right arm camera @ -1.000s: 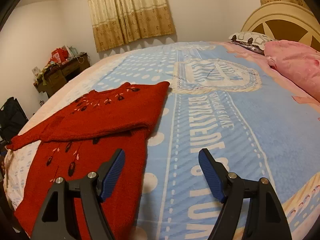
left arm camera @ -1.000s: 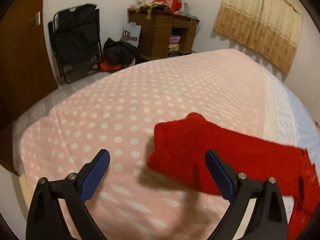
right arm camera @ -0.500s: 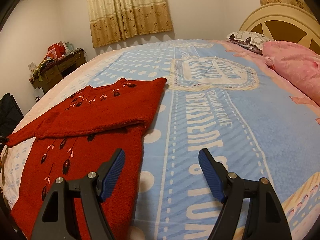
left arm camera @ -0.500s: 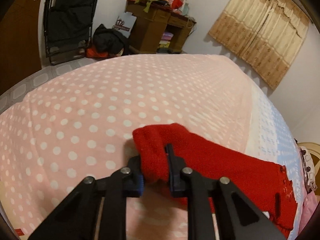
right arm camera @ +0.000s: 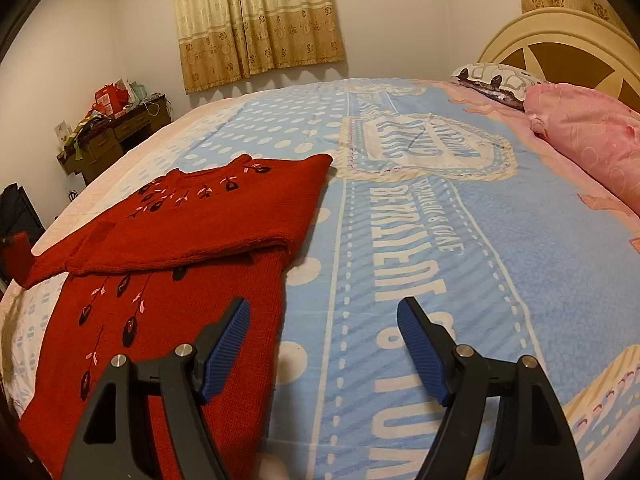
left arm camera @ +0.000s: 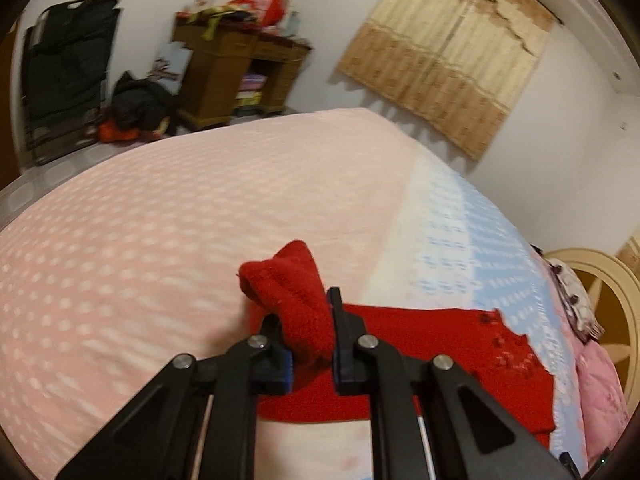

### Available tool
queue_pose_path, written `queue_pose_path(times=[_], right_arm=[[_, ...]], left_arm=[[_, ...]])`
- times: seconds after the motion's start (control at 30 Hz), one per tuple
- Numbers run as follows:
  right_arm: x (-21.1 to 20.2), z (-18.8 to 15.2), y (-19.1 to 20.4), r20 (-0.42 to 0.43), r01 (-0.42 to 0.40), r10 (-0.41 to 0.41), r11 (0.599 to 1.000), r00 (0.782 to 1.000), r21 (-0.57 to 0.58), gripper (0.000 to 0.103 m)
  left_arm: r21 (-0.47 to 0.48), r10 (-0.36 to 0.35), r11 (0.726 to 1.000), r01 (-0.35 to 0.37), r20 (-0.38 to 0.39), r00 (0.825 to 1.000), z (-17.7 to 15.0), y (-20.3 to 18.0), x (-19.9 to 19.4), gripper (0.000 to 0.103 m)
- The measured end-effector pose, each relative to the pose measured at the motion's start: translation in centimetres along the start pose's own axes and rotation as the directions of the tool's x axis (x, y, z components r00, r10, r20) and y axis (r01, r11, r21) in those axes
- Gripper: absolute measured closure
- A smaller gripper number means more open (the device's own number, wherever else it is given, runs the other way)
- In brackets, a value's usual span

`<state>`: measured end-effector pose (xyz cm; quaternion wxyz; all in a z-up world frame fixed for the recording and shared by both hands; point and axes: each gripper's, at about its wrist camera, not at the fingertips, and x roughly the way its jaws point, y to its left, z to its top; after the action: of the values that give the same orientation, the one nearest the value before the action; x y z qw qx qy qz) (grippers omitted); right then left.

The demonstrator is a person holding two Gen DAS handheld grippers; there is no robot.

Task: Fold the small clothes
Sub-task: 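Lift the held sleeve and fold it across the body toward the first sleeve, release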

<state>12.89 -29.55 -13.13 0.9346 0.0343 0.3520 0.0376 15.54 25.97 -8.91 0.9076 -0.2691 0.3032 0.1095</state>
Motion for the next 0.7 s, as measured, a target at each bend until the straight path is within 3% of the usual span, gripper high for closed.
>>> queue_pose_path(times=[0.33,0.7], right_arm=[[0.3,0.0,0.0,-0.015,-0.003,0.003,1.0,1.0,0.001,0.026],[0.6,-0.1,0.0,-0.028,-0.01,0.01,1.0,1.0,0.001,0.026]], left_arm=[[0.1,-0.166,0.981,0.167,-0.016,0.986,-0.2,-9.2,-0.3,0.09],[0.177,-0.365,0.912,0.37,-0.06,0.929,-1.0,-20.6,-1.1,0.09]])
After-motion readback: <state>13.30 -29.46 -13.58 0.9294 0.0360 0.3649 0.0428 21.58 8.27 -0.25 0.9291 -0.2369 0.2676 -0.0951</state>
